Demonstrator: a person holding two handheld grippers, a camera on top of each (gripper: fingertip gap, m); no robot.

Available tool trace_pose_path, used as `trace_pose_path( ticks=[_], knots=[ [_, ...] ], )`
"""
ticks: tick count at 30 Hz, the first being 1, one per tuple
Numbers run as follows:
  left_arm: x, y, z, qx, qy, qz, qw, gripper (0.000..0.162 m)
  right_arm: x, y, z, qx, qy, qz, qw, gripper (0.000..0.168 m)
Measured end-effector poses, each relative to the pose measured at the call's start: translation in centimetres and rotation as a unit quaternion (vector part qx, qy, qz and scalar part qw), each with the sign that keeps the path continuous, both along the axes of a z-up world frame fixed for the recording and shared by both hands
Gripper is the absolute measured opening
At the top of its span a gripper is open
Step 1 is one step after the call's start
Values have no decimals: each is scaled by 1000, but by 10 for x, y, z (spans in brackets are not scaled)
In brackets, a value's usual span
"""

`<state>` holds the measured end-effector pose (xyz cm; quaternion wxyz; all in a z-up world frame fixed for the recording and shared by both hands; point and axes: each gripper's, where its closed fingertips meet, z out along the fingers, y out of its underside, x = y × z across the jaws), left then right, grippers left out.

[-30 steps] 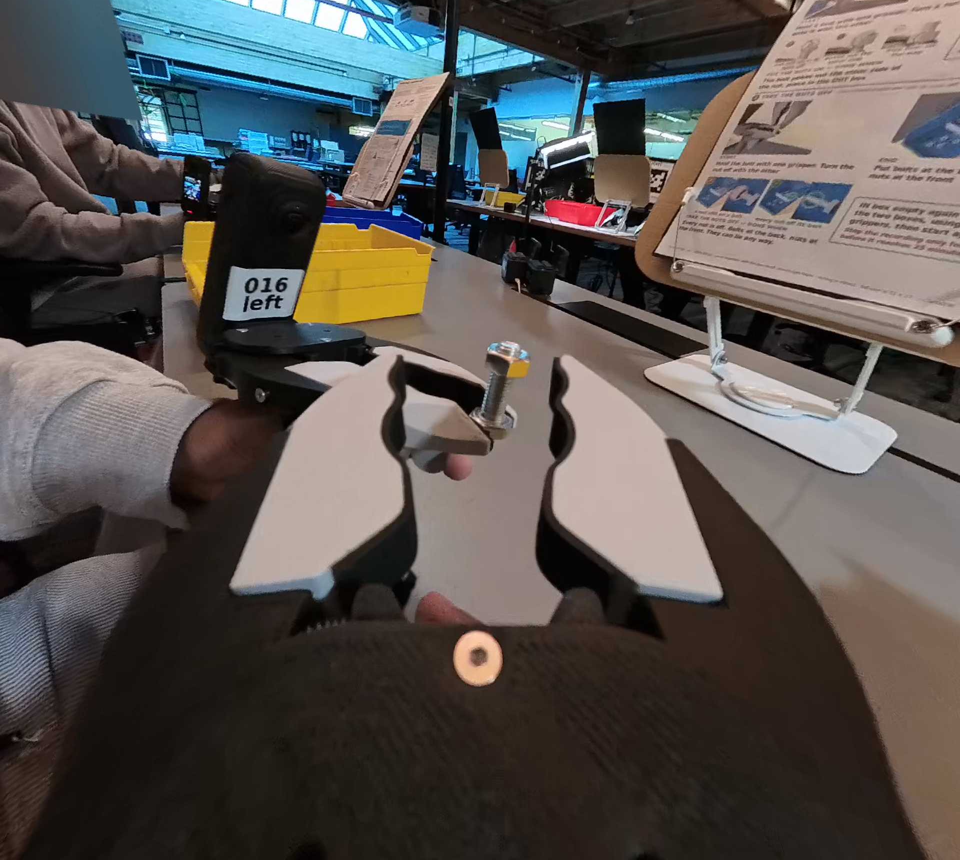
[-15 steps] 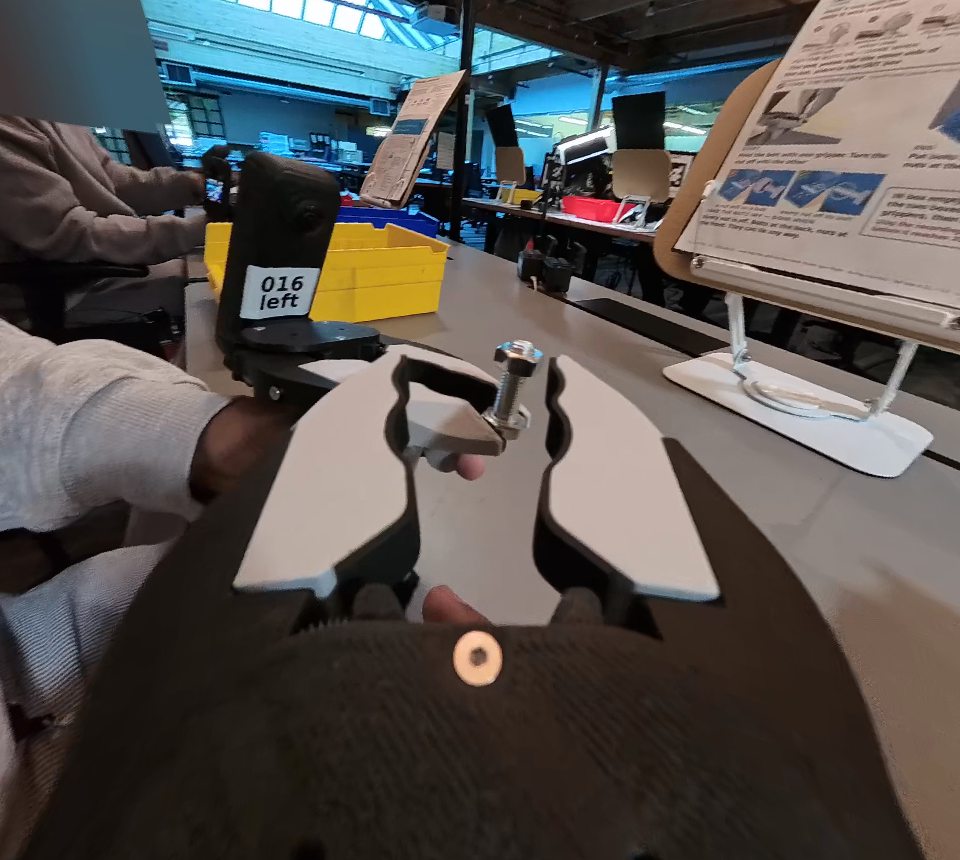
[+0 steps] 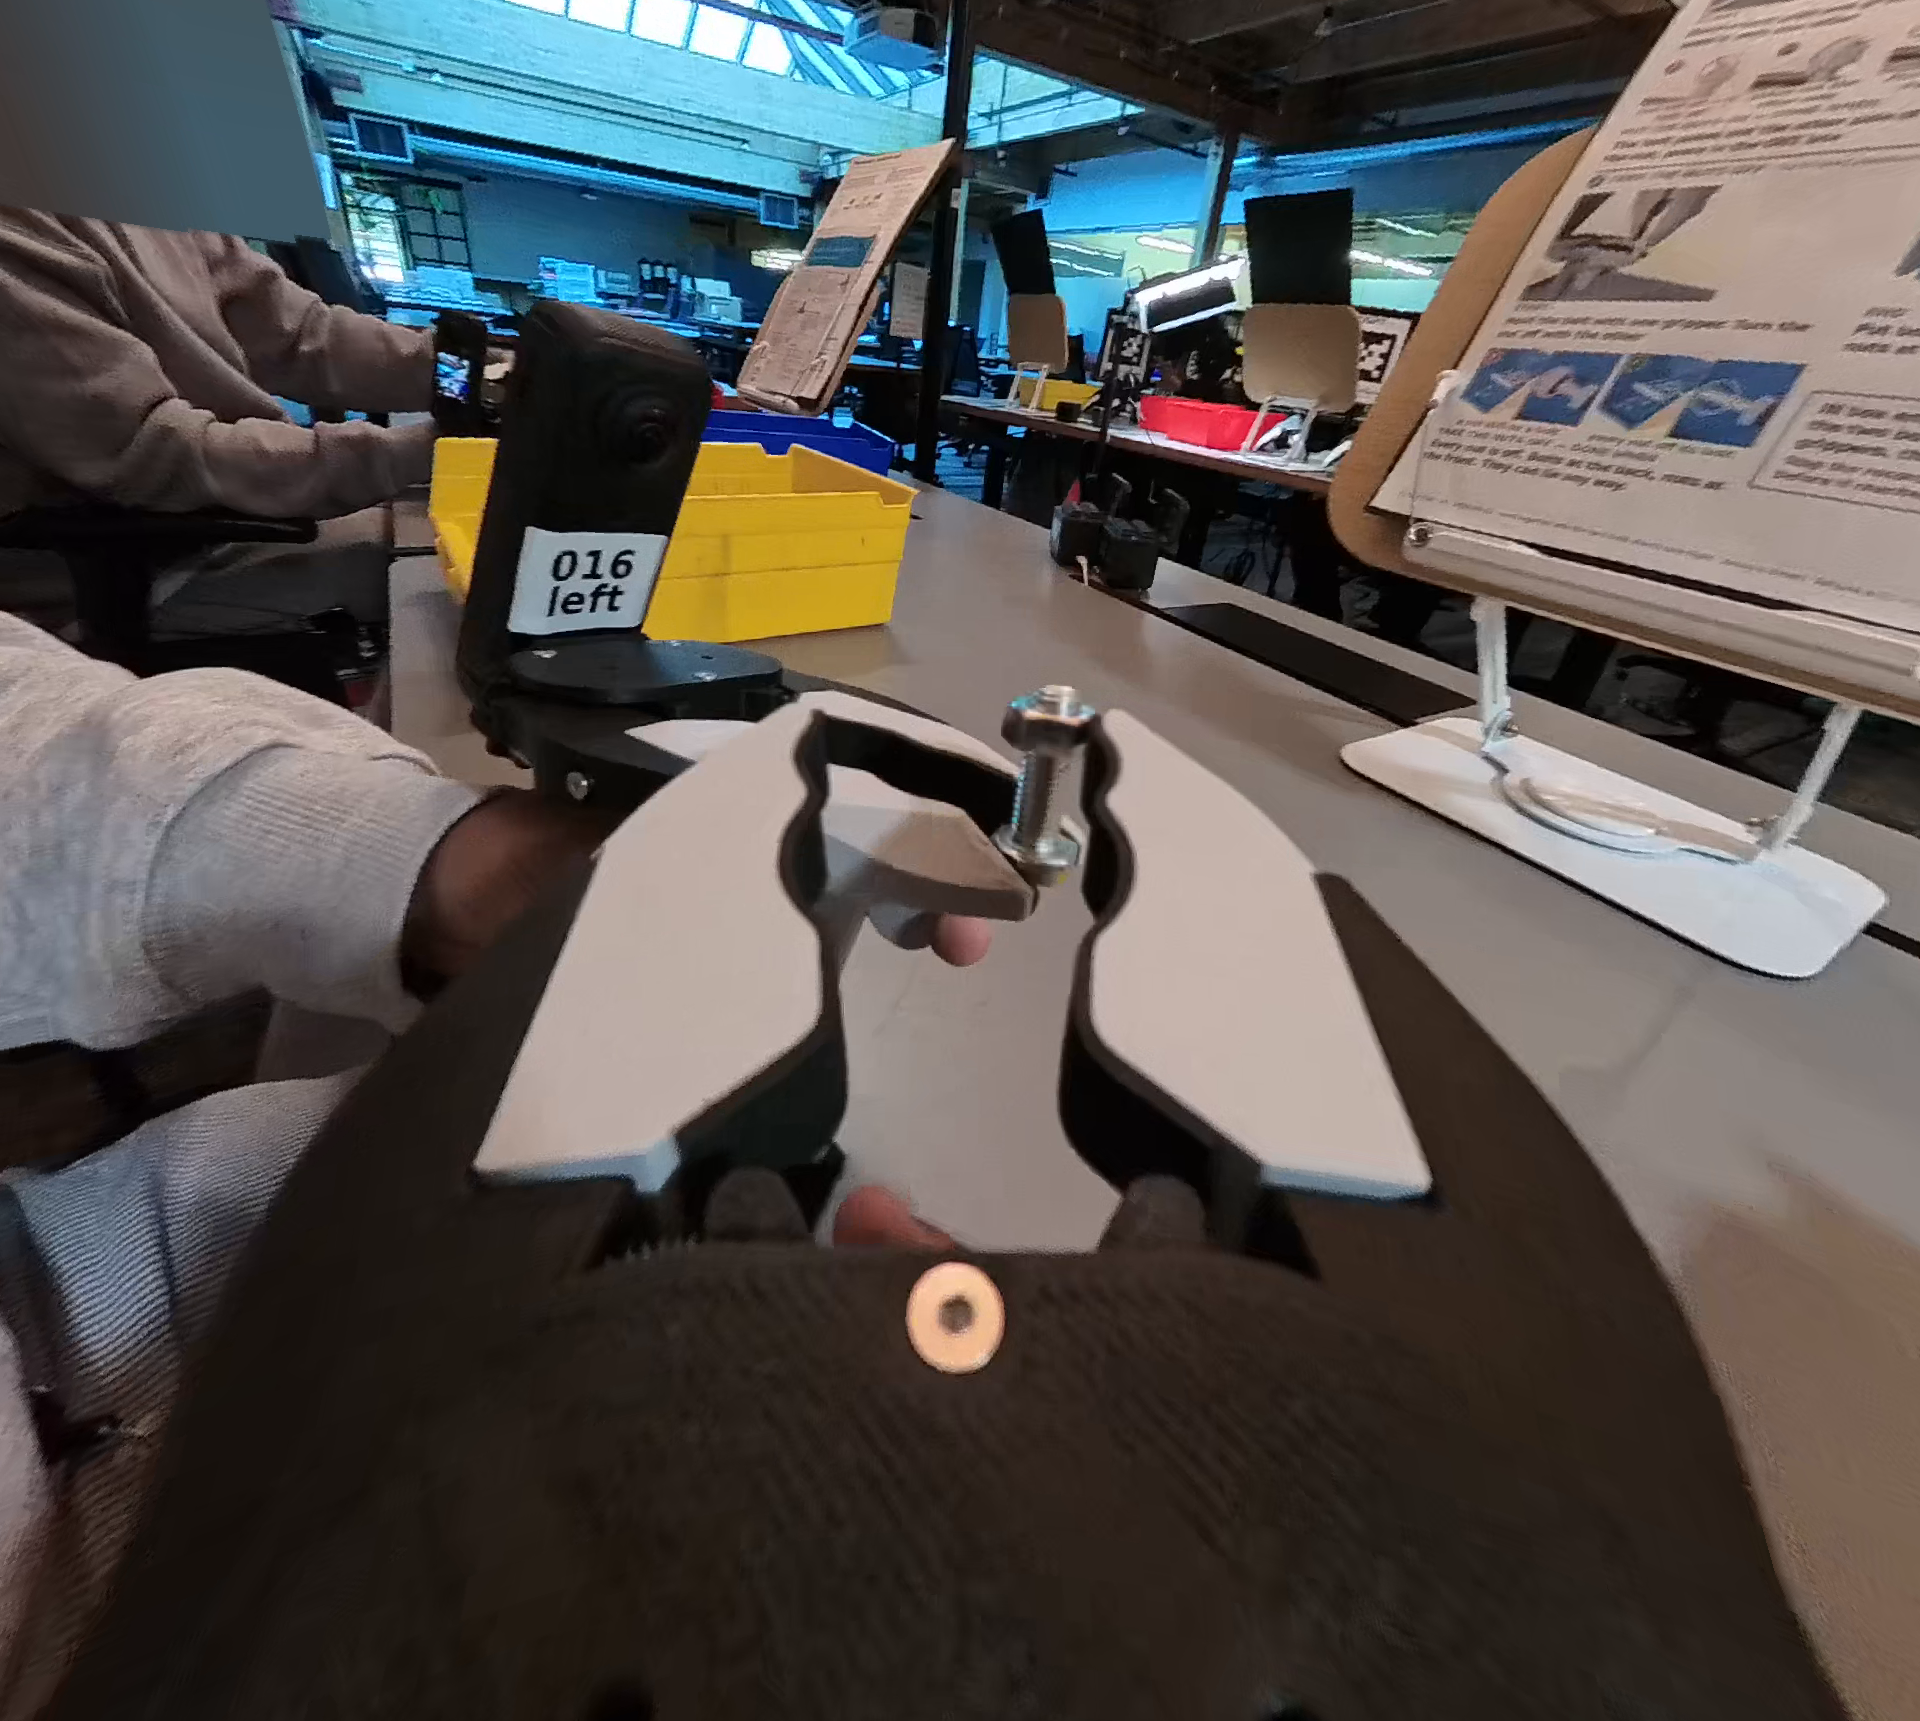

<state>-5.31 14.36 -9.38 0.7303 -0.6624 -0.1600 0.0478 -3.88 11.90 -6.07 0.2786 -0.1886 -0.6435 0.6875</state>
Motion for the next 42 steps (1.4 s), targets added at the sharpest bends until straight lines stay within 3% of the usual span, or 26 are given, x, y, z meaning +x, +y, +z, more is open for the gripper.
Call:
trace_pose_path(
  ticks=[2,3,8,10,12,15,16,18,22,24,27,29,30,42],
  knots=[
    [-1,-1,0,3,-4,0,1000,19,5,0,2,4,6,15,1000,21],
    [-1,-1,0,3,-7,0,1000,19,6,0,3,5,6,16,1000,19],
    [-1,-1,0,4,-8,-1,1000,19,-4,7,6,-10,15,-24,1000,58],
    [-1,0,0,3,-7,-1,1000,19,-4,2,0,-4,-2,-14,1000,62],
    [-1,0,0,3,-8,-1,1000,19,-1,-1,-2,0,-8,1,1000,51],
    [-2,-1,0,5,-11,0,1000,19,7,-1,1,10,-1,21,1000,10],
    [-2,-1,0,5,-11,-1,1000,19,6,1,2,9,1,14,1000,11],
    [-1,-1,0,4,-9,-1,1000,19,3,5,4,0,7,0,1000,19],
    [-1,0,0,2,-7,-2,1000,19,-6,11,5,-16,9,-31,999,58],
    [-1,0,0,1,-6,-2,1000,19,-7,6,0,-12,-7,-19,1000,63],
    [-1,0,0,1,-6,-2,1000,19,0,-2,-3,-7,-20,7,1000,49],
    [-1,-1,0,4,-8,-1,1000,19,7,-1,0,-1,-14,23,1000,14],
    [-2,-1,0,4,-10,-2,1000,19,9,1,2,-1,-12,26,1000,4],
    [0,-1,0,5,-11,-7,1000,19,-7,10,-14,13,-44,-7,999,13]
  ],
)
